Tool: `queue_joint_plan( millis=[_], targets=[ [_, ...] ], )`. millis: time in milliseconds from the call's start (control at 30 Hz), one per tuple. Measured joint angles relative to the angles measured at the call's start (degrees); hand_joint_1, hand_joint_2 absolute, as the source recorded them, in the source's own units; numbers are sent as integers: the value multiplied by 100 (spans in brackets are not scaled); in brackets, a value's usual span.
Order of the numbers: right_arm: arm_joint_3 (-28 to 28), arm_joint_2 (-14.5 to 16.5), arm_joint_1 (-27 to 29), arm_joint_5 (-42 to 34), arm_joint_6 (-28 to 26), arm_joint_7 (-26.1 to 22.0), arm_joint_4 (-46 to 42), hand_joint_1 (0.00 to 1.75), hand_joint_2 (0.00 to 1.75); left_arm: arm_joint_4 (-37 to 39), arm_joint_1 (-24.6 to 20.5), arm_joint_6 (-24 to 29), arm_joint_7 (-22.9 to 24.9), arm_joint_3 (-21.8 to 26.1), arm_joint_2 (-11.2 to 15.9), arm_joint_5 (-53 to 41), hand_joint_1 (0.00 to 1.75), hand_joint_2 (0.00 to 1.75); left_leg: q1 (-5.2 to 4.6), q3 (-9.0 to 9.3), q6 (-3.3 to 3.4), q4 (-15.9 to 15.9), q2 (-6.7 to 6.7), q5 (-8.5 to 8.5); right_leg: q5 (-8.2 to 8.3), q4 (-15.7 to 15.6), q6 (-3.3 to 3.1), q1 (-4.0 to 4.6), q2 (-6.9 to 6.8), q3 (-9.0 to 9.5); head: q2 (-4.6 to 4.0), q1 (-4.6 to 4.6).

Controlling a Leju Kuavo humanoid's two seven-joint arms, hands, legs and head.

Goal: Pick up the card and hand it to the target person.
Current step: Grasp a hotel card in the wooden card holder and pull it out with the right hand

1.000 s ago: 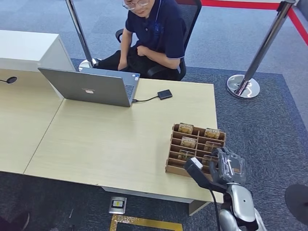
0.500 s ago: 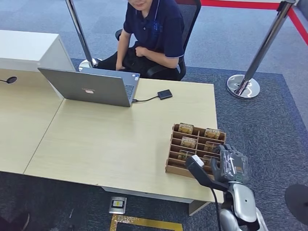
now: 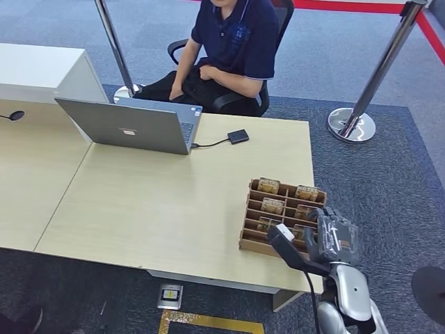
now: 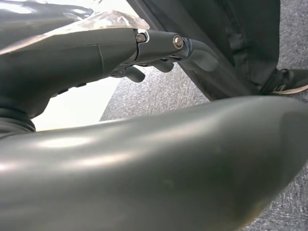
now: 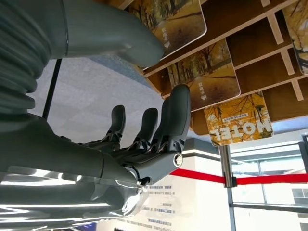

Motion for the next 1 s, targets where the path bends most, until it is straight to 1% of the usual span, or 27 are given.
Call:
queue_joint_plan(
  millis=[500,1000],
  targets=[
    [82,38,20,-4,86,-49,153,86,175,0,0,-4,0,0,0,-51,0,0,0,0,0,0,0,0,0,0,0,0,0,0,0,-1],
    [148,60,37,-78,99,-73,233,89,175,0,-1,-16,0,0,0,-108,0,0,0,3,0,0,0,0,0,0,0,0,0,1,0,0]
  ],
)
